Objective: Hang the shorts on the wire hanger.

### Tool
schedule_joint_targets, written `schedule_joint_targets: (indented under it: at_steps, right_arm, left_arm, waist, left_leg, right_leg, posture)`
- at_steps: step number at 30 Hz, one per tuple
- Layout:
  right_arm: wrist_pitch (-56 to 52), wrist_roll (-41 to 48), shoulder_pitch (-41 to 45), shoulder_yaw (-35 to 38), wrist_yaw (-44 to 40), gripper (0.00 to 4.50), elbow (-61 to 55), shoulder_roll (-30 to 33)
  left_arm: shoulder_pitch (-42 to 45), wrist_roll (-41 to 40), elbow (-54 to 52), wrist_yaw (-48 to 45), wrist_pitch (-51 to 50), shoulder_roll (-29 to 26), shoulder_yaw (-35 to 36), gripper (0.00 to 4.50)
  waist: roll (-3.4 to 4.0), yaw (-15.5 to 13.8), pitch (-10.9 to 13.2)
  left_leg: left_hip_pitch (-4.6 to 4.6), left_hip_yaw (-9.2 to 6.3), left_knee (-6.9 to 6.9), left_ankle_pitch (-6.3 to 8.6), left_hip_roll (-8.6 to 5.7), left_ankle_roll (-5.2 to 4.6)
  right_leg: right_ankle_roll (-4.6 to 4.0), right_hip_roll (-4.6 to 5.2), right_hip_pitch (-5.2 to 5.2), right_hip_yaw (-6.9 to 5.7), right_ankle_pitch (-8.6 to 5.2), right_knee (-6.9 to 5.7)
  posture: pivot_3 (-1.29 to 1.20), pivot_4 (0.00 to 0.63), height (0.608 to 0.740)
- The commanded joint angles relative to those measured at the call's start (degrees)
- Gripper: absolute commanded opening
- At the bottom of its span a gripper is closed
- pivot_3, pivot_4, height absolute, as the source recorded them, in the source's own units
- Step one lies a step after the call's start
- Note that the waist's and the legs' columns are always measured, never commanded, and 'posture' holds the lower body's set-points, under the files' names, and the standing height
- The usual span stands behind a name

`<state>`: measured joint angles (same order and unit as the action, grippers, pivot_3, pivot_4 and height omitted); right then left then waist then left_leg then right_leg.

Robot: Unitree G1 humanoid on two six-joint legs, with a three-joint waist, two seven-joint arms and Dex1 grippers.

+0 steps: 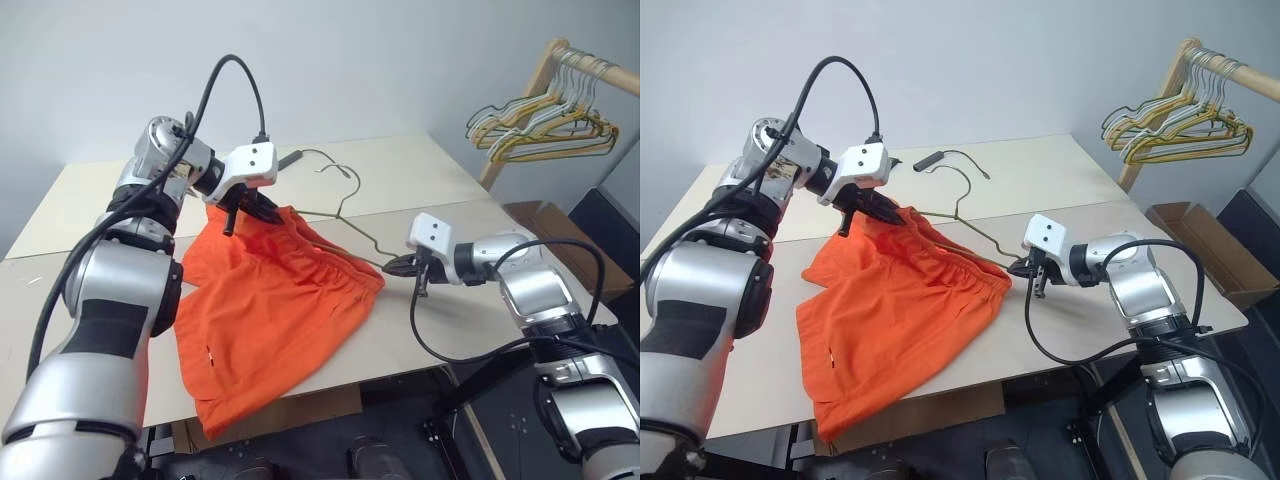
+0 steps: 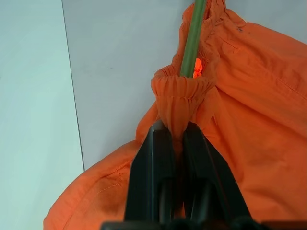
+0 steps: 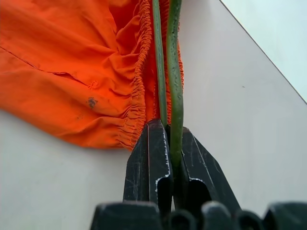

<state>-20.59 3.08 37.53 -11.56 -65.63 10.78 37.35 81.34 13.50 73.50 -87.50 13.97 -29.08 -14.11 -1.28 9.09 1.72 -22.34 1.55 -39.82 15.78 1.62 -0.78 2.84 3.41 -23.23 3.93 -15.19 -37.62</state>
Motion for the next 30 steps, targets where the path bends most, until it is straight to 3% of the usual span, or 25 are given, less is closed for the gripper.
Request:
schedule_joint_targets:
  at_steps: [1,4,5,7,11,16,22,26,30]
  right_arm:
    - [5.29,1.45,0.48,1.61,0.33,0.0,-3.69,-0.31]
    - [5.97,1.21,0.7,1.85,1.85,0.0,-2.91,-0.64]
    - [7.13,0.76,0.33,1.07,0.71,0.45,-3.21,0.37]
    - [7.26,0.59,0.05,0.8,0.35,0.8,-3.59,0.98]
    - [6.3,1.6,0.09,2.3,1.37,2.24,-3.5,1.01]
    - [-1.53,5.64,-1.71,11.15,9.51,4.01,-3.19,0.97]
    - [-10.27,12.27,-9.31,19.73,13.44,4.01,-4.42,0.42]
    - [-14.2,17.73,-14.45,20.27,12.39,4.01,-8.37,-1.68]
    - [-22.07,23.53,-15.16,19.5,15.34,4.01,-7.99,-9.08]
  left_arm:
    - [0.44,0.41,-0.08,4.06,0.55,-0.45,0.79,0.02]
    - [0.58,0.01,-0.15,4.23,0.71,-0.71,1.28,0.02]
    - [0.71,-0.21,-0.25,4.14,0.84,-0.94,1.55,0.0]
    - [1.0,-0.59,-0.41,4.0,1.01,-1.53,2.07,0.0]
    - [1.47,-0.95,-0.7,3.39,1.62,-2.63,2.73,0.0]
    - [2.32,-1.25,-0.75,4.31,1.04,-3.91,3.99,0.0]
    - [2.38,-1.33,-1.05,4.42,0.89,-4.12,4.45,0.0]
    - [2.45,-1.44,-1.16,4.2,0.84,-4.18,4.74,0.0]
    - [2.35,-1.38,-1.17,4.4,0.95,-4.24,5.08,0.0]
  waist:
    - [0.0,-0.01,0.0]
    - [0.0,-0.03,0.0]
    - [0.0,-0.03,0.0]
    - [0.0,-0.02,0.0]
    - [0.0,0.11,0.0]
    - [0.0,-0.18,0.0]
    - [-0.01,-1.04,0.0]
    - [0.0,-1.36,0.0]
    - [0.0,-0.47,0.0]
  left_leg:
    - [0.0,0.0,0.0,0.0,0.0,0.0]
    - [0.0,0.0,0.0,0.0,0.0,0.0]
    - [0.0,0.0,0.0,0.0,0.0,0.0]
    - [0.0,0.0,-0.01,0.0,0.0,0.0]
    - [0.01,0.0,0.0,0.0,0.01,0.0]
    - [0.0,0.0,-0.01,0.0,0.0,0.0]
    - [-0.01,0.0,-0.01,0.01,0.01,-0.01]
    - [0.01,0.0,-0.01,0.01,0.01,-0.02]
    - [0.06,0.01,-0.02,0.01,0.01,-0.01]
  right_leg:
    - [0.0,0.0,0.0,0.0,0.0,0.0]
    - [0.0,0.01,0.0,0.0,0.0,0.0]
    - [0.0,0.0,0.0,0.0,0.0,-0.01]
    - [0.0,0.01,0.0,0.0,0.0,0.0]
    - [0.0,0.0,0.0,0.01,0.0,-0.01]
    - [0.0,0.01,0.0,0.0,0.0,-0.04]
    - [0.0,0.02,0.03,-0.01,0.0,-0.04]
    - [0.0,0.0,0.04,-0.01,0.0,-0.03]
    - [0.0,-0.02,0.04,0.05,0.0,-0.1]
  posture:
    - [-0.14,0.0,0.74]
    - [-0.14,0.0,0.74]
    - [-0.14,0.0,0.74]
    - [-0.14,0.0,0.74]
    - [-0.14,0.0,0.74]
    - [-0.12,0.0,0.74]
    - [-0.11,0.0,0.74]
    - [-0.12,0.0,0.74]
    - [-0.12,0.0,0.74]
